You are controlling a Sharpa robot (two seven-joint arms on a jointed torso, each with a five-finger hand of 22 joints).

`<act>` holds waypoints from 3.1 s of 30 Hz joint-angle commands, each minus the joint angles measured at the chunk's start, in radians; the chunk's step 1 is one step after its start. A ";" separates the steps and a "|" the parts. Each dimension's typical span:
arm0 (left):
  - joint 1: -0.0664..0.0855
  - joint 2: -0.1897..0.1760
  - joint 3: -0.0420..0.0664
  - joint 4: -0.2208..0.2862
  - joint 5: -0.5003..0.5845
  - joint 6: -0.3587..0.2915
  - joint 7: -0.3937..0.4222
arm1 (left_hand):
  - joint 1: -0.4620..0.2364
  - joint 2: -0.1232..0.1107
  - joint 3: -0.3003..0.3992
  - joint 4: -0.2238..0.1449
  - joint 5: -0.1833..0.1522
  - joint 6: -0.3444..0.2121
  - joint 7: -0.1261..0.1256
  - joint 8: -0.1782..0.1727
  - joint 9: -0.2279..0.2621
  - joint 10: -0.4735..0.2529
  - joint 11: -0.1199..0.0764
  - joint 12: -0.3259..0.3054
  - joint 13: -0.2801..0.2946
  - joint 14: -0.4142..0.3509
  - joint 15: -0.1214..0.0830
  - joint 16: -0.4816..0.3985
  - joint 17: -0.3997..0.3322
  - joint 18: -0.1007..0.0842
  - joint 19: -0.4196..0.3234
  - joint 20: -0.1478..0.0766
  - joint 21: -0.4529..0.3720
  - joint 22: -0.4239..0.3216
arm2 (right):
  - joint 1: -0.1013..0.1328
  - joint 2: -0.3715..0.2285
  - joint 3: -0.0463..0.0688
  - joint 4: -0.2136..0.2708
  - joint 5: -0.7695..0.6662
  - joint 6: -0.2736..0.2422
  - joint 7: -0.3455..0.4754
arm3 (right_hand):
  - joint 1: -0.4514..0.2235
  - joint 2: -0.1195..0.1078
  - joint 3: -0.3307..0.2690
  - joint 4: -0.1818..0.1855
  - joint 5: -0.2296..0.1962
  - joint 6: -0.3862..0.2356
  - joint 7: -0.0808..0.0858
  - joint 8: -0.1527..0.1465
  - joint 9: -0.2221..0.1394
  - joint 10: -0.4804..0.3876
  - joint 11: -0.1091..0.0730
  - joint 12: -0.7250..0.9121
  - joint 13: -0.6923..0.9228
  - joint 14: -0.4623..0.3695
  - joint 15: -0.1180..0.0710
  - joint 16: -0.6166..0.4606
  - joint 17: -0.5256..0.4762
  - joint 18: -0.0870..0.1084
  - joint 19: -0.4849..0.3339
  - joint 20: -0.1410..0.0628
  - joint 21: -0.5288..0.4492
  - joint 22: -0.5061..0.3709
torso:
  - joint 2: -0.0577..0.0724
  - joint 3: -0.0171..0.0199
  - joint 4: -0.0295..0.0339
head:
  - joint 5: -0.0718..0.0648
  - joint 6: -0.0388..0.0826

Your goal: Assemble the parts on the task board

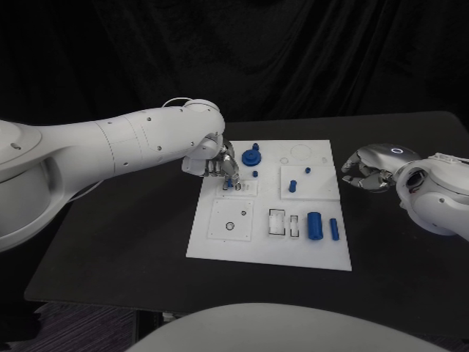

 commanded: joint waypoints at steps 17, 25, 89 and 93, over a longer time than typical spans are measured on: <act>0.000 0.007 0.000 0.001 -0.002 0.024 0.013 | -0.007 0.009 0.143 -0.160 -0.011 -0.002 0.001 -0.015 -0.007 0.068 -0.004 -0.006 0.235 0.107 -0.005 0.003 0.263 -0.005 -0.002 0.001 -0.013 0.188 | -0.003 0.004 0.001 -0.004 -0.003 0.016 -0.017 | 0.005 -0.006 0.004 0.000 0.004 0.005 0.003 0.003 0.001 -0.003 0.001 -0.005 0.045 0.023 0.008 -0.005 -0.001 0.019 -0.006 -0.002 -0.007 0.097 | -0.002 0.0004 -0.0006 | -0.001 0.000; 0.000 0.006 0.000 0.011 -0.002 0.018 0.026 | -0.007 0.010 0.142 -0.162 -0.010 -0.001 0.001 -0.018 -0.009 0.065 -0.003 -0.008 0.234 0.107 -0.005 0.003 0.263 -0.004 -0.004 0.001 -0.016 0.187 | -0.004 0.005 0.001 -0.004 -0.003 0.025 -0.021 | 0.005 -0.006 0.005 0.000 0.004 0.006 0.004 0.003 0.001 -0.004 0.002 -0.006 0.044 0.023 0.008 -0.007 -0.003 0.020 -0.007 -0.002 -0.011 0.095 | -0.002 0.0004 0.0006 | -0.003 0.000; -0.007 0.008 0.000 0.018 -0.002 -0.007 0.027 | -0.053 0.037 0.042 -0.111 -0.090 -0.012 0.018 -0.174 -0.111 0.053 0.014 -0.019 0.229 0.107 0.011 0.003 0.263 0.001 -0.019 0.016 -0.045 0.180 | -0.008 0.005 0.001 -0.008 -0.003 0.065 -0.035 | 0.001 -0.005 0.006 0.002 0.003 0.012 0.007 0.006 0.002 -0.009 0.005 -0.010 0.039 0.020 0.011 -0.018 -0.010 0.022 -0.010 0.000 -0.030 0.090 | -0.002 0.0009 0.0017 | -0.004 0.000; -0.007 0.007 0.000 0.012 -0.002 -0.018 0.034 | -0.054 0.036 0.032 -0.100 -0.103 -0.016 0.028 -0.220 -0.156 0.049 0.022 -0.022 0.227 0.107 0.018 0.003 0.263 0.001 -0.021 0.022 -0.050 0.180 | -0.008 0.004 0.001 -0.008 -0.003 0.068 -0.036 | 0.001 -0.005 0.006 0.002 0.003 0.012 0.007 0.006 0.002 -0.009 0.005 -0.010 0.039 0.020 0.011 -0.018 -0.010 0.022 -0.010 0.000 -0.030 0.090 | -0.001 0.0001 0.0024 | -0.003 0.000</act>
